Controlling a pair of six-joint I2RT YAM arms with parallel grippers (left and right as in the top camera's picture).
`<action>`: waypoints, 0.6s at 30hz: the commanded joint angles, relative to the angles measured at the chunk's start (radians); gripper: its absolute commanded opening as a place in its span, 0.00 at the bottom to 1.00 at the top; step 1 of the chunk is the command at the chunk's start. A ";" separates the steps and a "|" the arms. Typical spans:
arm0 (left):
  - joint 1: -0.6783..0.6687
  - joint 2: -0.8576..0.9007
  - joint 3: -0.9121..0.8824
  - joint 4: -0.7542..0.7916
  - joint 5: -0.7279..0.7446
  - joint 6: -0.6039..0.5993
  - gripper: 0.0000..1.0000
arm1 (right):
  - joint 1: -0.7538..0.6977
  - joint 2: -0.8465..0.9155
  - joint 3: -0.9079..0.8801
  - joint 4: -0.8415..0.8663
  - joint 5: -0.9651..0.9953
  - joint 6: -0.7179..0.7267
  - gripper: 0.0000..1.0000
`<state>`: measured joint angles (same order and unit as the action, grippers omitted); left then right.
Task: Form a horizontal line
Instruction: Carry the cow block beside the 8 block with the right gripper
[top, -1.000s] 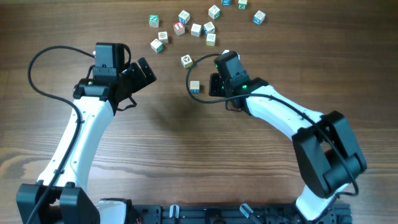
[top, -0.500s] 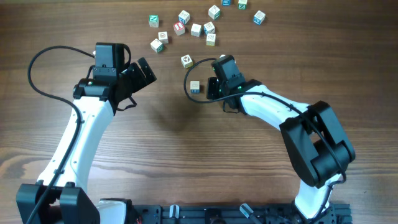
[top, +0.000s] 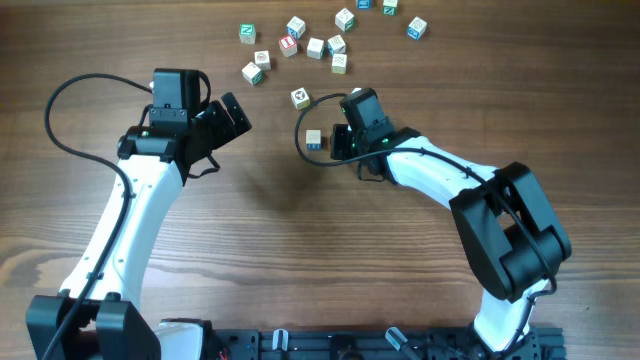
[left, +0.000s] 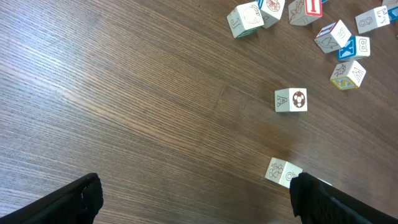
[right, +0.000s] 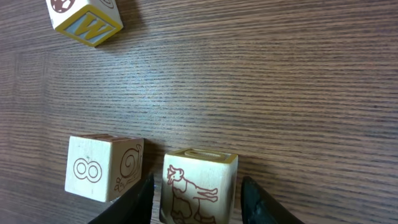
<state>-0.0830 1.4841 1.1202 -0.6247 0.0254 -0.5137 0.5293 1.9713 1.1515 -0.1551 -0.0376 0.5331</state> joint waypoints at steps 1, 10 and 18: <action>0.003 -0.016 -0.001 0.001 0.004 0.015 1.00 | 0.002 0.010 0.003 0.010 -0.015 -0.010 0.46; 0.003 -0.016 -0.001 0.007 0.004 0.015 1.00 | 0.001 -0.026 0.078 -0.098 -0.015 -0.032 0.46; 0.003 -0.016 -0.001 0.007 0.005 0.014 1.00 | 0.000 -0.143 0.090 -0.148 0.071 -0.033 0.30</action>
<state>-0.0830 1.4841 1.1202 -0.6212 0.0254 -0.5133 0.5293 1.8927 1.2133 -0.2855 -0.0406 0.5144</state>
